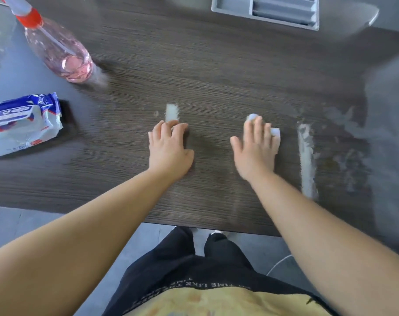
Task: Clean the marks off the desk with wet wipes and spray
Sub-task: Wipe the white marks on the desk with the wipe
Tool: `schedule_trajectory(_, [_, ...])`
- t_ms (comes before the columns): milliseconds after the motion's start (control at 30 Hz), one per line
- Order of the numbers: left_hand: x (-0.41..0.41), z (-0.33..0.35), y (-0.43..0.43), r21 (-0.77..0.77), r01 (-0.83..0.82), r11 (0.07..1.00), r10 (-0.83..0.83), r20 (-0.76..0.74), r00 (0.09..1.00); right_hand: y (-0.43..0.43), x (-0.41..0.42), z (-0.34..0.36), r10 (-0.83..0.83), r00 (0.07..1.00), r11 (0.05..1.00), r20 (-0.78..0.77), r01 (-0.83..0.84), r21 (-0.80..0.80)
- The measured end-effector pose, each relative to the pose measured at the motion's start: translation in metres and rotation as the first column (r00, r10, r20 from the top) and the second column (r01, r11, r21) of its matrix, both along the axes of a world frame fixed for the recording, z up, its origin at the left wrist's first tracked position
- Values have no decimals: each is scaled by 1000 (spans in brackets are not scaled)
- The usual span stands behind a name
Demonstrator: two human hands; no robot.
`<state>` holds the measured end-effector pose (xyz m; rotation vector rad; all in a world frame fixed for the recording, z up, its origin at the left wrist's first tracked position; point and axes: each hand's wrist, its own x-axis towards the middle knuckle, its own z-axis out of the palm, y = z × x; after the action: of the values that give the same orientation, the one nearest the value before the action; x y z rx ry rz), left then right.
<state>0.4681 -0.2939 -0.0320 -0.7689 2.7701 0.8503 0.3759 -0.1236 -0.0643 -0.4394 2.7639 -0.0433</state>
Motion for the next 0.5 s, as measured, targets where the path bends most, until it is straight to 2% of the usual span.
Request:
schedule_trajectory(67, [-6, 0, 22, 27, 28, 999, -27, -27, 999, -5, 43, -3, 246, 969, 967, -26, -247, -63])
schedule_trajectory(133, [-13, 1, 40, 35, 66, 997, -64, -43, 997, 17, 80, -7, 581, 813, 803, -40, -580, -136])
schedule_trajectory(167, [-17, 1, 49, 37, 94, 995, -92, -44, 995, 38, 81, -7, 654, 756, 748, -21, -650, -133])
schedule_trajectory(200, [-21, 1, 57, 38, 118, 992, -116, -43, 992, 60, 71, -8, 670, 743, 737, -9, -666, -116])
schedule_trajectory(267, [-31, 2, 76, 37, 169, 985, -167, -48, 985, 107, 38, -11, 520, 851, 851, -78, -524, -45])
schedule_trajectory(333, [-39, 3, 94, 26, 221, 975, -220, -48, 974, 147, 0, -7, 183, 982, 983, -49, -183, -5])
schedule_trajectory(400, [-45, 2, 110, 2, 253, 967, -253, -37, 967, 163, -19, -3, -152, 988, 988, 8, 152, 11])
schedule_trajectory(433, [-47, 0, 115, -10, 261, 965, -261, -18, 965, 159, -18, -2, -222, 975, 975, 5, 221, 26])
schedule_trajectory(467, [-49, -2, 121, -22, 267, 963, -267, 14, 964, 150, -10, -1, -213, 977, 976, -6, 213, 45])
schedule_trajectory(500, [-50, -5, 124, -39, 278, 960, -276, 58, 959, 138, 3, -1, -123, 992, 992, -19, 123, 37])
